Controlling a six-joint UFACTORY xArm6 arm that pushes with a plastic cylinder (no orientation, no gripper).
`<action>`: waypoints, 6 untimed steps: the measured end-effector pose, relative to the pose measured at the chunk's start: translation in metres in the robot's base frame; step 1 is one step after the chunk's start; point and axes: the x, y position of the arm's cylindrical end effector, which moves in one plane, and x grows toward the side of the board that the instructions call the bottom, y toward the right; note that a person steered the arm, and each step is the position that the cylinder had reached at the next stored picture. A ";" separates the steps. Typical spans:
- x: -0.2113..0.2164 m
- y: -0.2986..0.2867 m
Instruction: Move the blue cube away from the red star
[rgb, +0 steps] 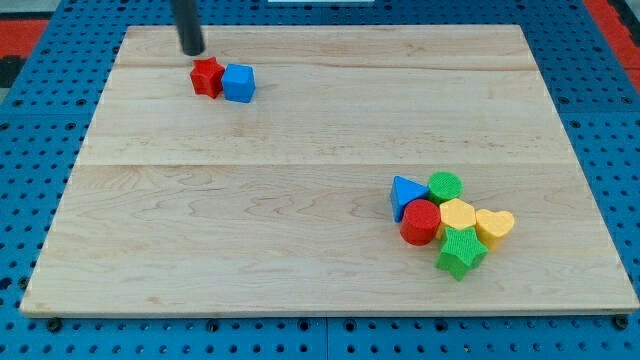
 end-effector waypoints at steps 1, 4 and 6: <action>0.029 0.024; 0.089 0.166; 0.116 0.171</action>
